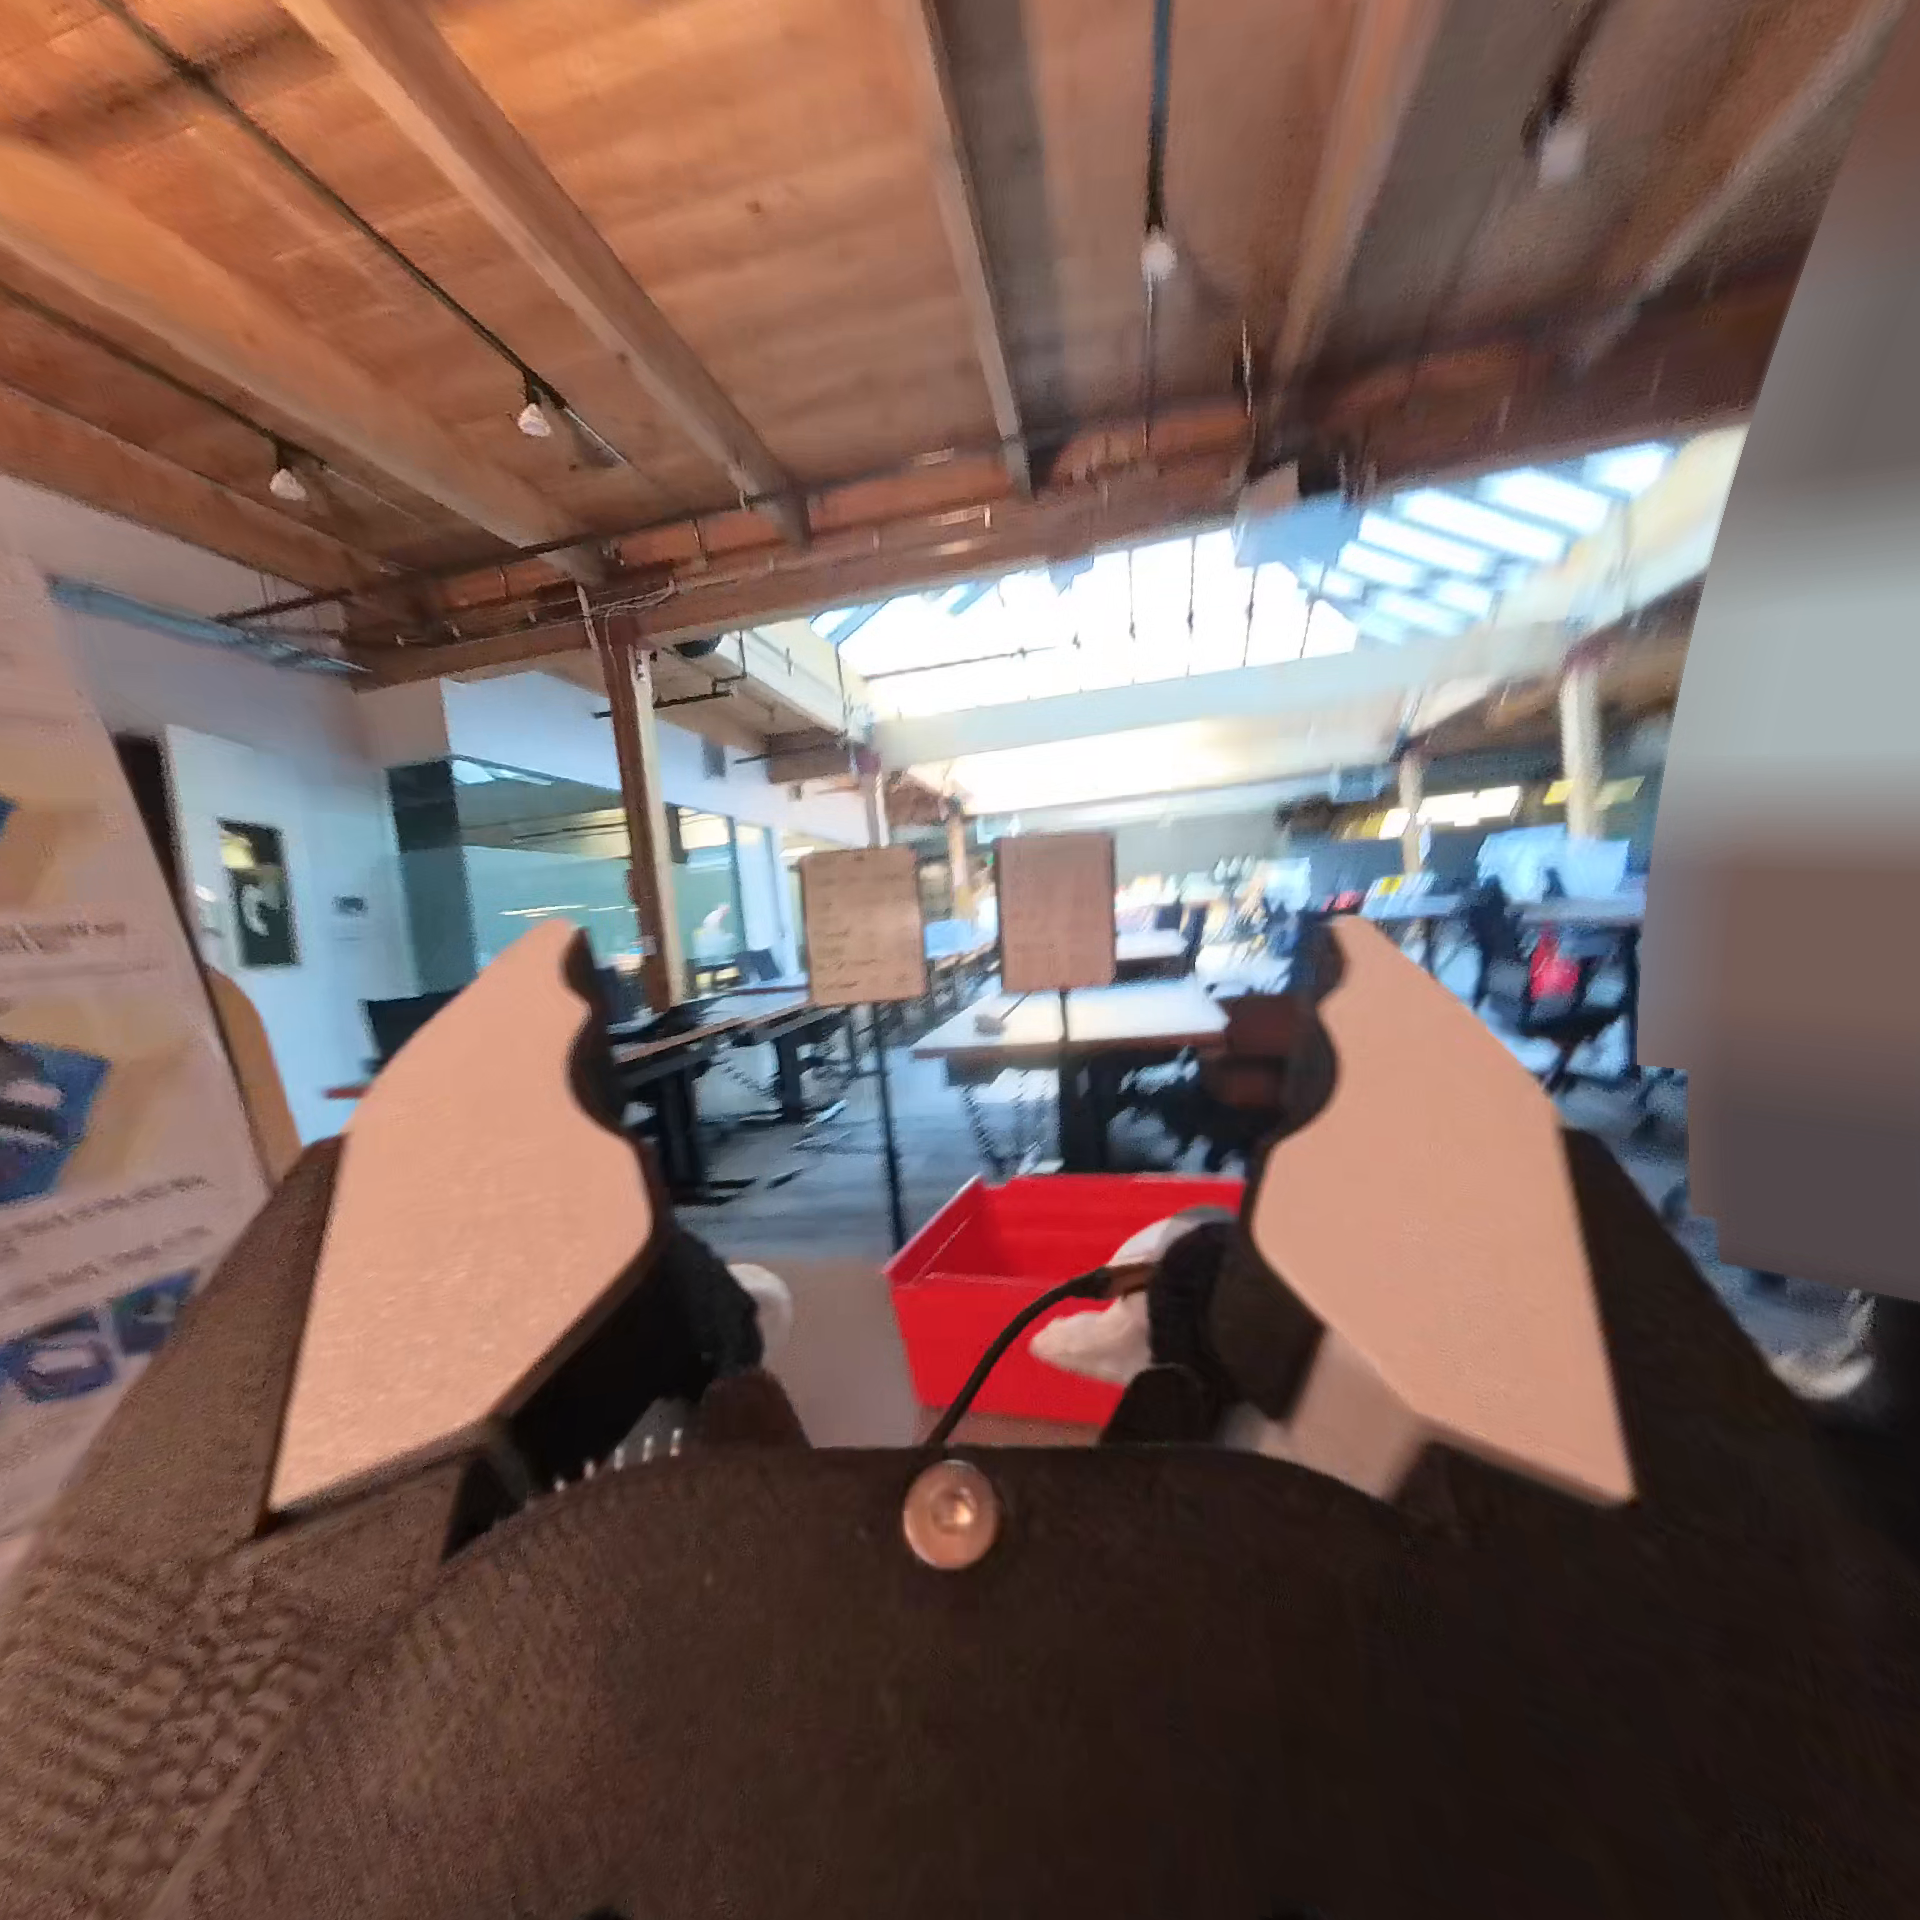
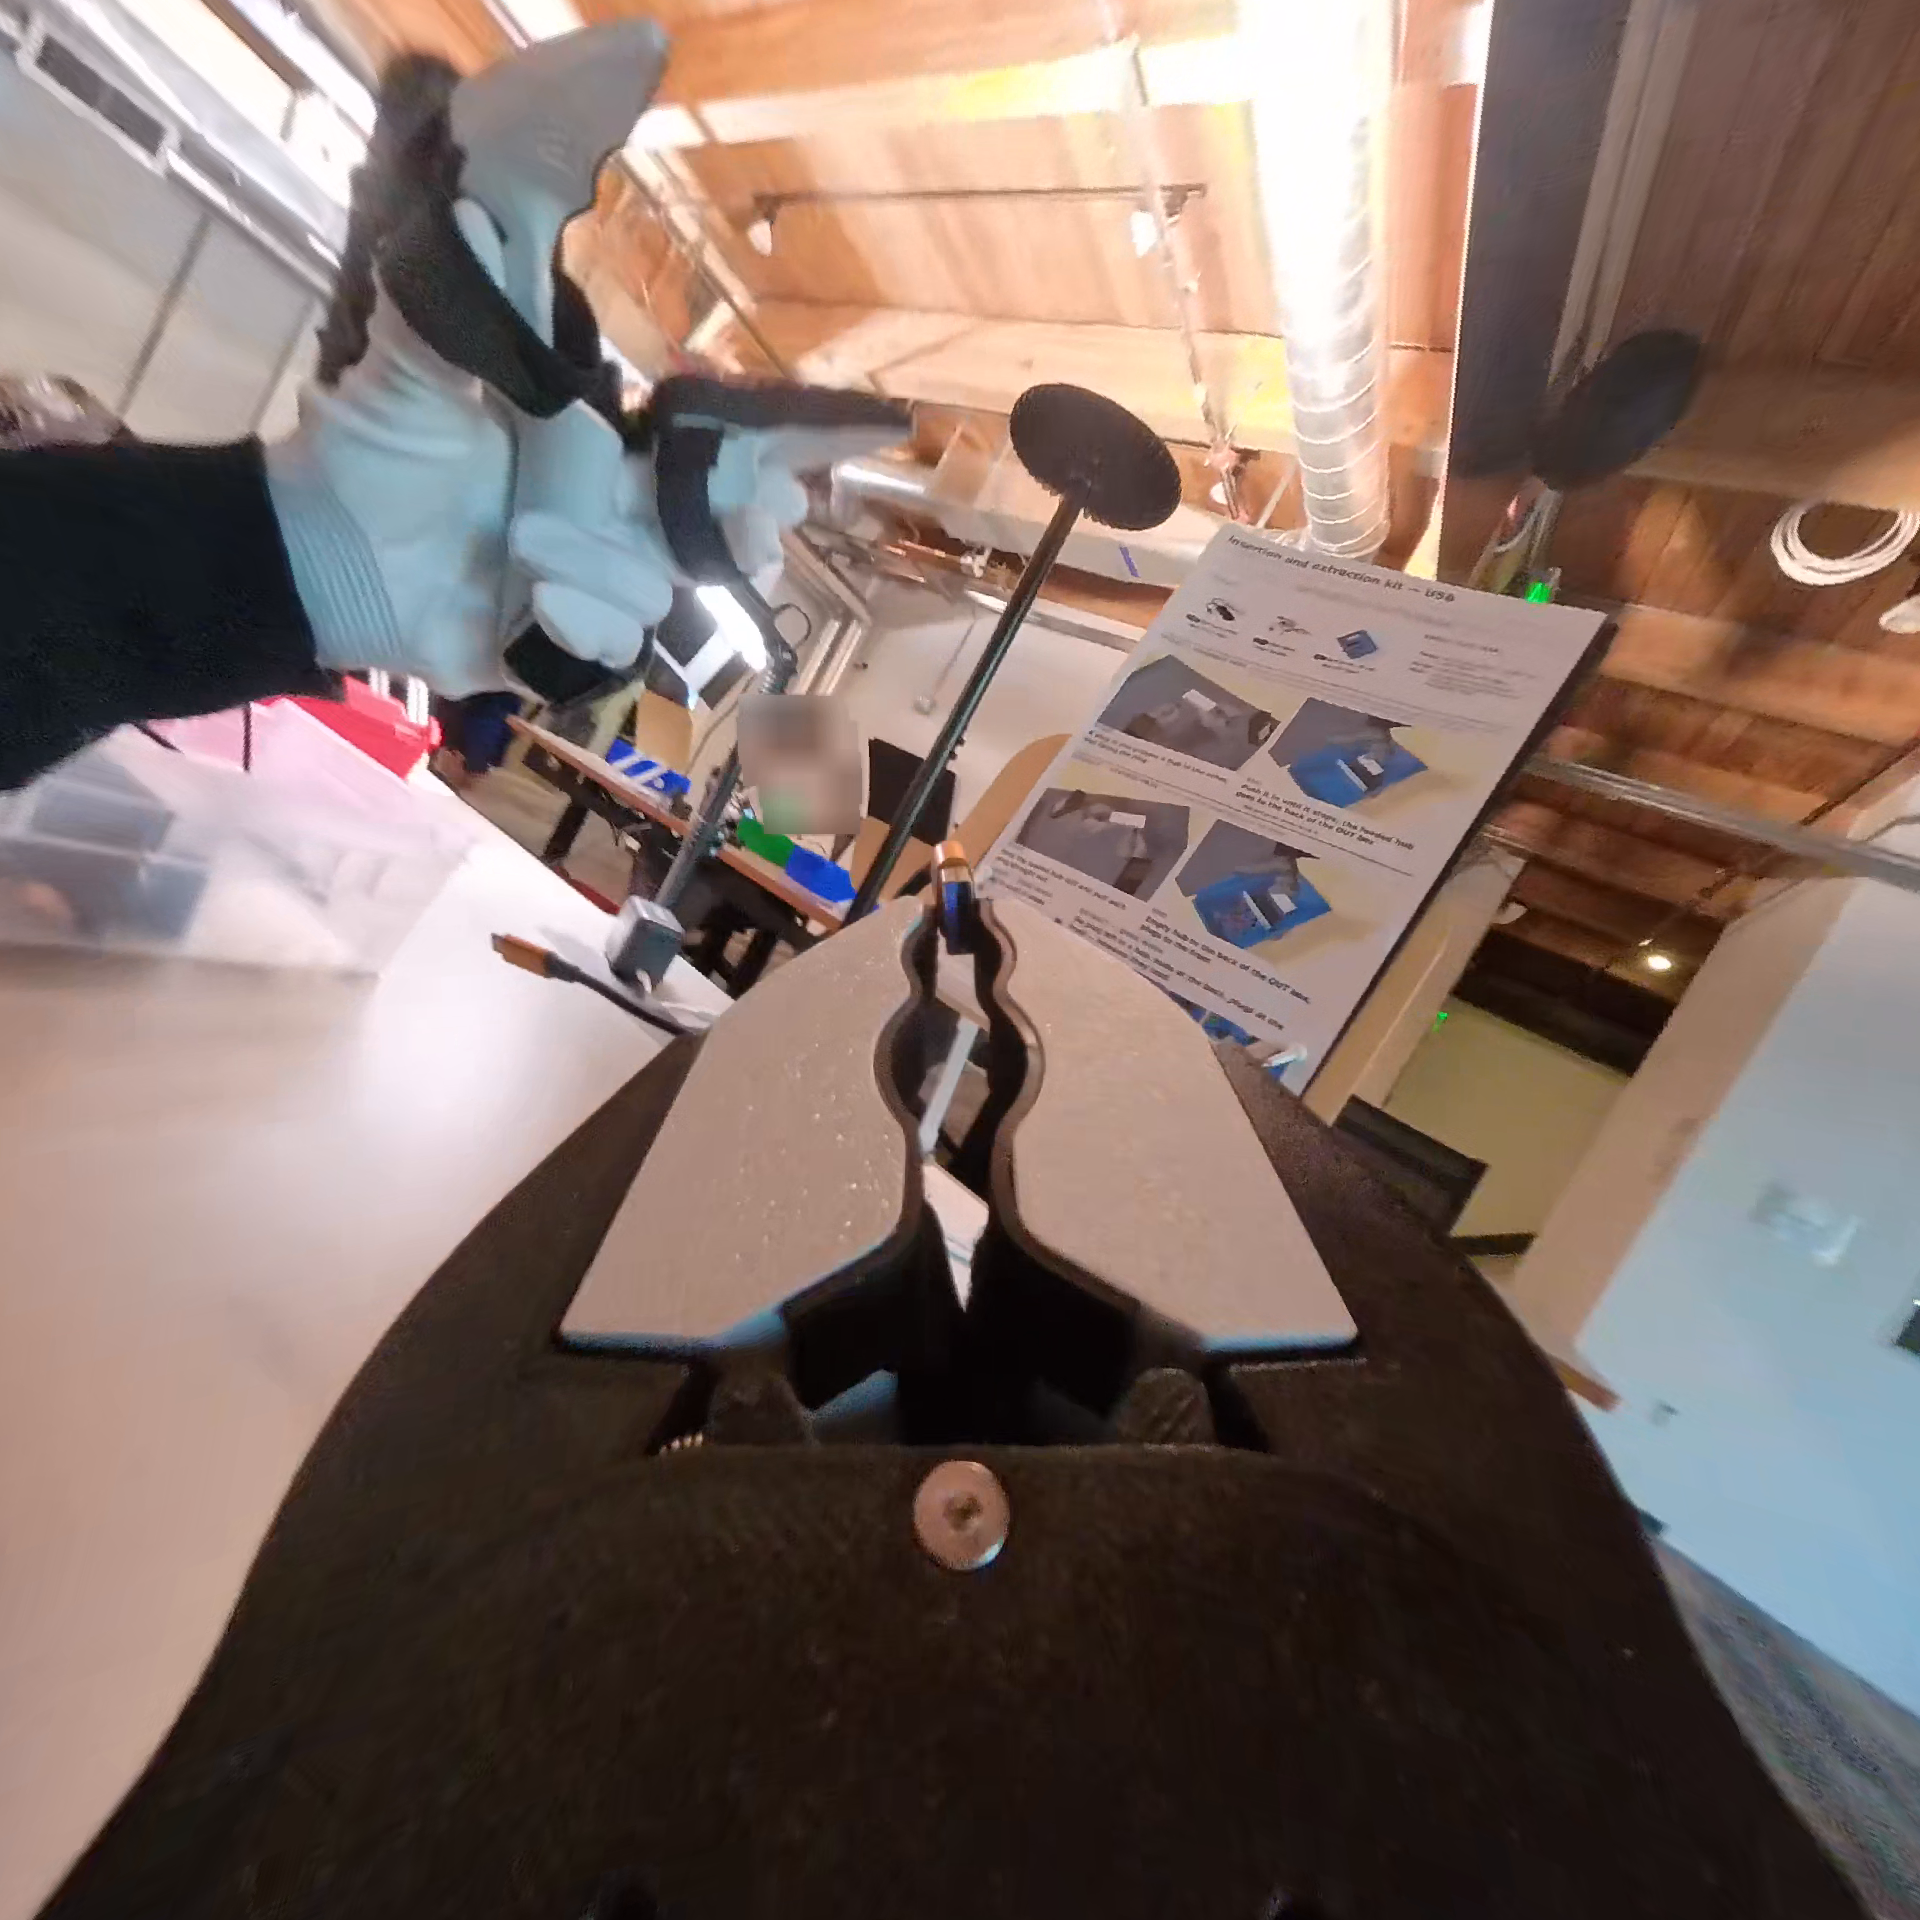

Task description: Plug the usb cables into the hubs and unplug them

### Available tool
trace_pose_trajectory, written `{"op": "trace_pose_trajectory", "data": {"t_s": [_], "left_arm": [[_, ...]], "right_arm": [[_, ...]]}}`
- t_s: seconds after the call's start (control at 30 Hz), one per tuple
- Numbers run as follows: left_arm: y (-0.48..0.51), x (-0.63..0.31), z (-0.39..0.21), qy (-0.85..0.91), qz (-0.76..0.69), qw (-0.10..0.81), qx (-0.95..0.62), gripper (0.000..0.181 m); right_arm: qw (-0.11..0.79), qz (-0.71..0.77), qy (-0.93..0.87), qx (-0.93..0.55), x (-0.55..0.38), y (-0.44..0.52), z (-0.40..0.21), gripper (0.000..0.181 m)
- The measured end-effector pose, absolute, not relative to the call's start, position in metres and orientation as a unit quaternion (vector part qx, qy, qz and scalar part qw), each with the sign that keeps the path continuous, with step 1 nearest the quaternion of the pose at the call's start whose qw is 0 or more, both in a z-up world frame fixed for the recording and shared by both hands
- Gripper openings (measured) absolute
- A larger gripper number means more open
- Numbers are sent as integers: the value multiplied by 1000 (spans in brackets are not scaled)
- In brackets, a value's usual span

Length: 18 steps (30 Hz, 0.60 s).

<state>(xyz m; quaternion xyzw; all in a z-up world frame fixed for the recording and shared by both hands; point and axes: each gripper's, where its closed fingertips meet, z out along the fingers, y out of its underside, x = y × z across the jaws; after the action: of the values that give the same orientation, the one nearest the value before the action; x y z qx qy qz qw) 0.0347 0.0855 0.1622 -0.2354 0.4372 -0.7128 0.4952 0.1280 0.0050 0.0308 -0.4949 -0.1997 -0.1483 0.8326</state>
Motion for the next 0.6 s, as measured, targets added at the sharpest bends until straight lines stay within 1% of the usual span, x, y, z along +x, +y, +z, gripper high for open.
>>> {"op": "trace_pose_trajectory", "data": {"t_s": [0.03, 0.1, 0.13, 0.23, 0.27, 0.33, 0.37, 0.4, 0.43, 0.47, 0.53, 0.6], "left_arm": [[92, 33, 164, 420, -733, 476, -244, 133], [100, 31, 164, 398, -757, 456, -246, 140], [104, 31, 164, 387, -765, 451, -249, 142], [114, 28, 170, 344, -787, 446, -252, 140], [121, 25, 173, 317, -794, 452, -253, 134], [130, 14, 179, 266, -816, 456, -237, 113], [130, 8, 183, 248, -830, 450, -216, 109], [128, 2, 186, 240, -843, 440, -195, 103], [124, -3, 188, 240, -851, 432, -176, 91], [121, -6, 190, 241, -855, 430, -162, 83], [116, -8, 191, 250, -849, 441, -152, 74], [113, -5, 190, 261, -835, 458, -160, 73]], "right_arm": [[837, -137, -194, -492, 128, 4, 32, 6], [845, -113, -186, -489, 129, 3, 33, 6], [849, -101, -181, -487, 129, 2, 35, 6], [859, -71, -158, -482, 135, -1, 38, 6], [862, -60, -147, -481, 138, -1, 39, 6], [866, -32, -125, -482, 144, -1, 38, 6], [868, -17, -113, -483, 147, 0, 37, 6], [869, -1, -103, -485, 149, 1, 36, 6], [869, 13, -92, -486, 152, 2, 34, 6], [869, 26, -82, -488, 154, 3, 32, 6], [868, 49, -66, -490, 158, 5, 29, 6], [865, 62, -56, -494, 162, 7, 25, 6]]}}
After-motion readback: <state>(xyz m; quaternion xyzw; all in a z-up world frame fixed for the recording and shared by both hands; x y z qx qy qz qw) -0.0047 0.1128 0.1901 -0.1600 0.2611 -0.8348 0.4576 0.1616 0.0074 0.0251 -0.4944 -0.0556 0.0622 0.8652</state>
